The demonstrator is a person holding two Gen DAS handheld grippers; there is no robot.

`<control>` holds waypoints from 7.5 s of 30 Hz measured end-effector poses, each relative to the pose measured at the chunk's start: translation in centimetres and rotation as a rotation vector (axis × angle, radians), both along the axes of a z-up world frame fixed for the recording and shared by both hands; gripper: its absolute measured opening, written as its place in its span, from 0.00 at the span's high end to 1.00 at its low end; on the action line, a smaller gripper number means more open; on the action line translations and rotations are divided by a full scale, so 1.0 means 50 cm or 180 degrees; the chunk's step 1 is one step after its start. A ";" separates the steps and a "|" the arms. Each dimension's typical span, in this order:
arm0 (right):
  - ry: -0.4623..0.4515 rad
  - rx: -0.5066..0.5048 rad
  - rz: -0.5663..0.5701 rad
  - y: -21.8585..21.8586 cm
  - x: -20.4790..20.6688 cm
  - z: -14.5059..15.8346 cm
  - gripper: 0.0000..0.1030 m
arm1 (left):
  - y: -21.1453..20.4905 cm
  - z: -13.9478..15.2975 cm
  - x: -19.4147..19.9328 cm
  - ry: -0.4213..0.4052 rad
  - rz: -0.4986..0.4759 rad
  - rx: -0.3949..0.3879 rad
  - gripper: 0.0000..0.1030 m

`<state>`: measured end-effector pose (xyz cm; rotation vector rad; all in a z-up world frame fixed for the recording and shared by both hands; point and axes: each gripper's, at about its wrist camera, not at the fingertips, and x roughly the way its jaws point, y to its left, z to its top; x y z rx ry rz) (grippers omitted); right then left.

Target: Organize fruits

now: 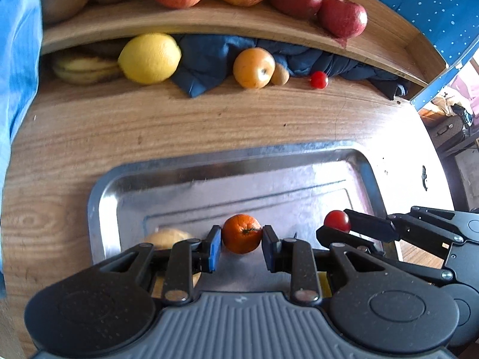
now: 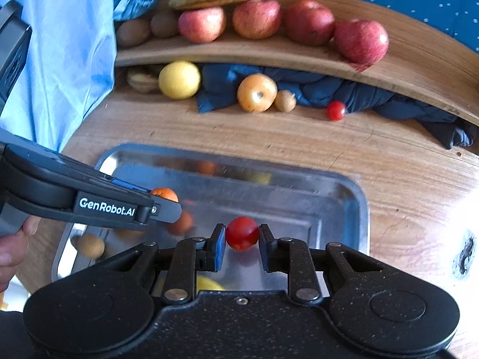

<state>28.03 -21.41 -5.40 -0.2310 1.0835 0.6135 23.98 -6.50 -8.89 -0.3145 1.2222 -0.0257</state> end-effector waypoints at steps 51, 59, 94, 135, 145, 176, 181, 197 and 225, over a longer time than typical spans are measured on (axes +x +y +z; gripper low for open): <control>-0.0399 -0.0175 -0.0714 -0.079 -0.080 0.052 0.26 | -0.009 0.065 -0.058 -0.0231 -0.0010 0.0014 0.21; -0.0589 0.0054 -0.0779 -0.145 -0.095 0.085 0.13 | -0.029 0.103 -0.090 -0.0416 0.0254 0.0147 0.09; -0.0302 0.0315 -0.0270 -0.198 -0.256 0.081 0.01 | -0.009 0.115 -0.385 -0.0423 0.0143 0.0568 0.00; -0.0109 0.0018 -0.0536 -0.130 -0.090 0.046 0.01 | 0.067 0.125 -0.165 -0.0511 -0.0123 0.0578 0.00; -0.0240 0.0014 -0.0689 -0.095 -0.050 0.052 0.01 | 0.106 0.126 -0.105 -0.0616 -0.0201 0.0525 0.00; -0.0573 -0.0083 -0.0266 -0.010 0.048 0.055 0.01 | 0.153 0.093 0.055 -0.0535 0.0411 0.0406 0.01; -0.0641 -0.0059 -0.0005 0.024 0.092 0.044 0.01 | 0.168 0.093 0.077 -0.0507 0.0637 0.0429 0.01; -0.0471 0.0037 0.0503 0.075 0.193 -0.011 0.01 | 0.188 0.069 0.164 -0.0363 0.0823 0.0610 0.01; -0.0976 -0.0275 0.1157 0.177 0.243 -0.066 0.27 | 0.187 0.027 0.274 -0.0455 0.0841 0.0523 0.11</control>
